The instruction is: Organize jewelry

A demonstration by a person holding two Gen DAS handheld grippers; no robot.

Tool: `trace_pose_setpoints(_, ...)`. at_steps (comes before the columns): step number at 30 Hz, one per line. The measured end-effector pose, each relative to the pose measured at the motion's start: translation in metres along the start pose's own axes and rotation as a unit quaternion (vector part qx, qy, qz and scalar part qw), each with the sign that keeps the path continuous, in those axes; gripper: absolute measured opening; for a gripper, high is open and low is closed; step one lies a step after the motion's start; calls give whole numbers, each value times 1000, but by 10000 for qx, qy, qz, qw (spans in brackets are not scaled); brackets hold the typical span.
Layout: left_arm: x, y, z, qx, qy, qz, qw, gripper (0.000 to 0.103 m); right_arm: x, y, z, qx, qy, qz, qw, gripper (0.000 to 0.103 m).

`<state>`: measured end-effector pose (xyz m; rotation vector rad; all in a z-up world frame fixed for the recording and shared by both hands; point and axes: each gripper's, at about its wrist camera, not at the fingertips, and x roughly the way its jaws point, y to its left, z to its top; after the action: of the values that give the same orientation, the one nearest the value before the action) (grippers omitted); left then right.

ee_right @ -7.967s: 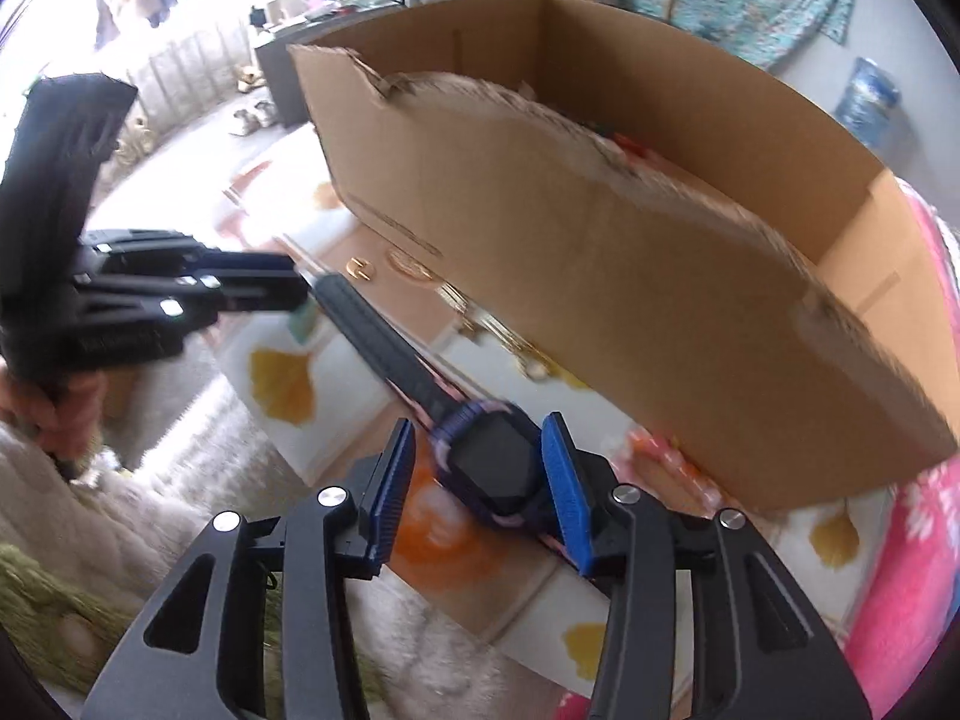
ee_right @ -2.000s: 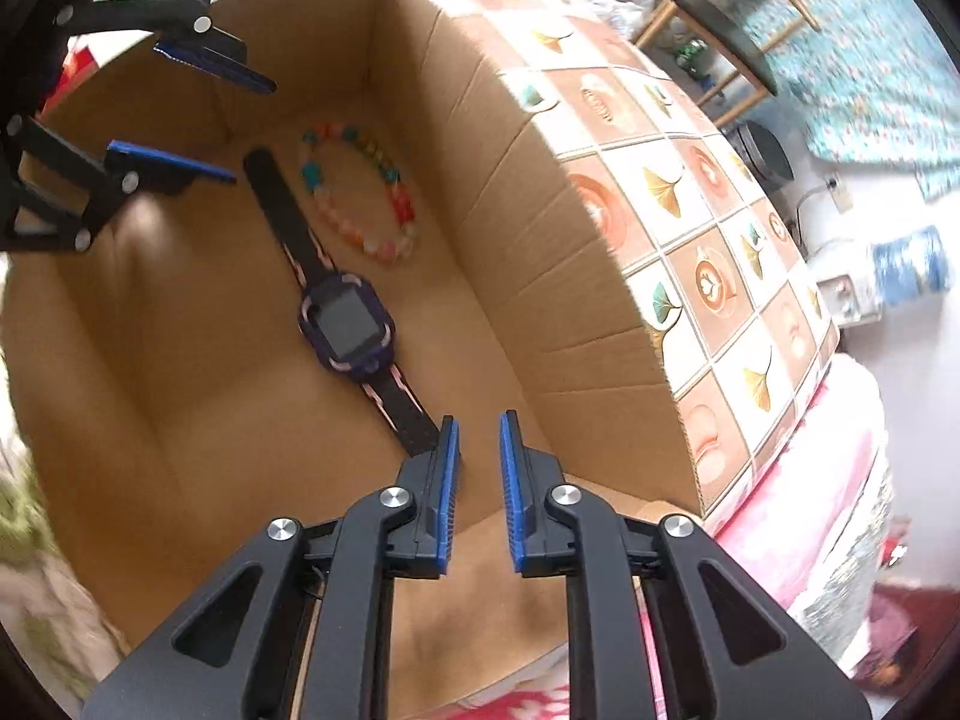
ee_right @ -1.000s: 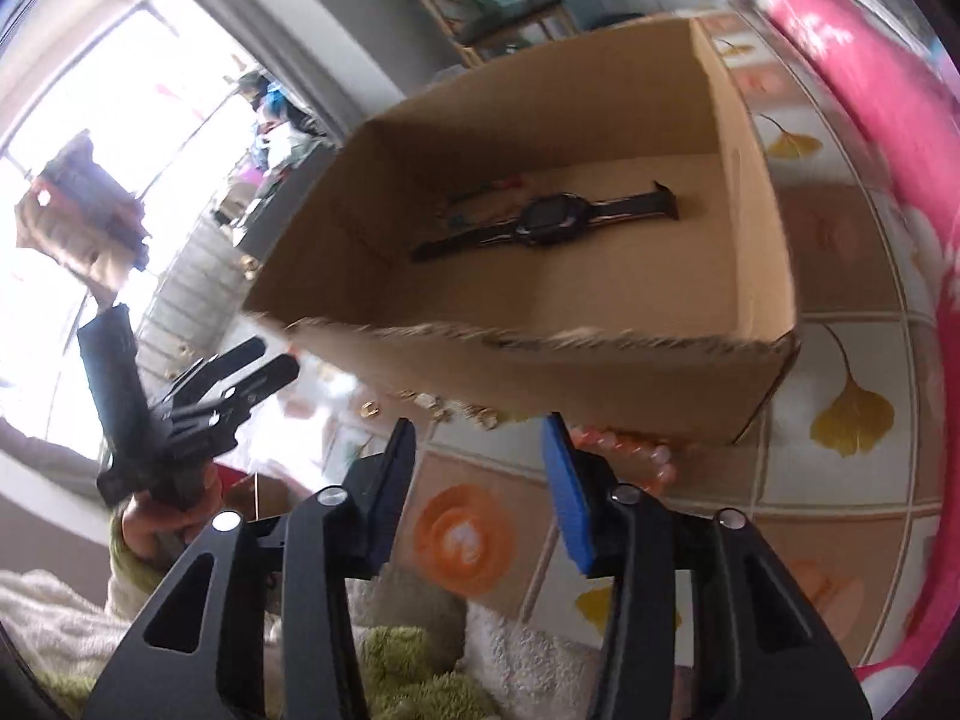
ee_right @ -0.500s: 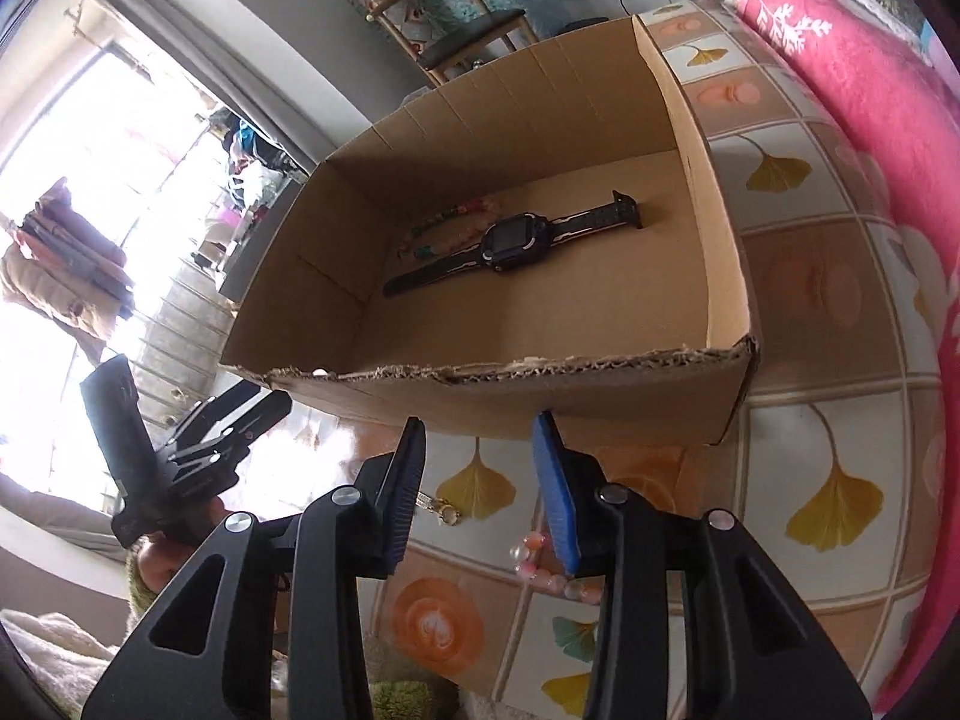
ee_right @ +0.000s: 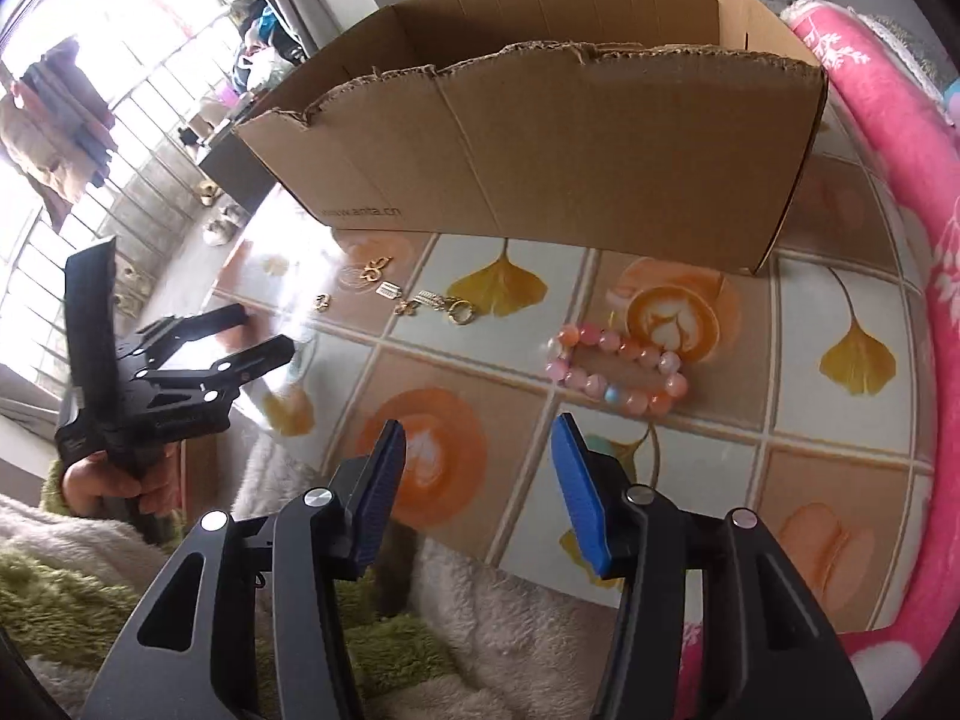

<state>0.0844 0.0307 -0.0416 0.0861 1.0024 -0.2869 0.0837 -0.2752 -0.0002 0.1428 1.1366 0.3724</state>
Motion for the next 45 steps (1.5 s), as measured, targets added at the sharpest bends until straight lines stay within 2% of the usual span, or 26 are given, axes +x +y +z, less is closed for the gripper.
trace_pose_setpoints(5,5,-9,-3,93,-46,263,9996,95,-2,2,13,-113,-256,-100,9996,50)
trace_pose_setpoints(9,5,-8,-3,75,-101,292,9995,95,5,5,24,-339,-378,-622,9968,50)
trace_pose_setpoints(13,5,-9,-3,77,-122,307,9994,96,13,11,24,-797,-227,-1056,9910,49)
trace_pose_setpoints(16,4,-11,-3,88,-137,310,9994,96,24,17,20,-1223,-53,-1321,9837,38)
trace_pose_setpoints(18,3,-12,-4,87,-137,312,9994,96,32,16,19,-1334,69,-1413,9809,26)
trace_pose_setpoints(19,3,-12,-4,89,-139,311,9994,96,35,14,19,-1346,129,-1454,9801,24)
trace_pose_setpoints(21,3,-12,-4,91,-137,309,9994,96,35,8,19,-1260,104,-1316,9832,14)
trace_pose_setpoints(23,4,-11,-3,97,-132,304,9994,96,32,-1,21,-1062,110,-1217,9868,10)
trace_pose_setpoints(29,5,-11,-2,103,-136,301,9994,96,7,-32,17,-433,-73,-998,9940,10)
trace_pose_setpoints(37,6,-11,-1,80,-120,316,9994,96,3,-61,9,-301,1,-1828,9827,10)
trace_pose_setpoints(40,6,-11,0,71,-103,319,9994,96,-4,-62,12,-226,-96,-1763,9840,11)
trace_pose_setpoints(41,7,-11,0,69,-98,319,9994,96,-8,-60,14,-201,-198,-1649,9859,15)
trace_pose_setpoints(42,7,-11,1,63,-89,322,9994,96,-11,-58,14,-187,-279,-1579,9869,25)
trace_pose_setpoints(44,7,-11,0,51,-74,329,9994,96,-14,-51,18,-160,-439,-1452,9883,40)
trace_pose_setpoints(45,7,-11,1,45,-49,331,9994,96,-15,-50,18,-155,-474,-1367,9894,43)
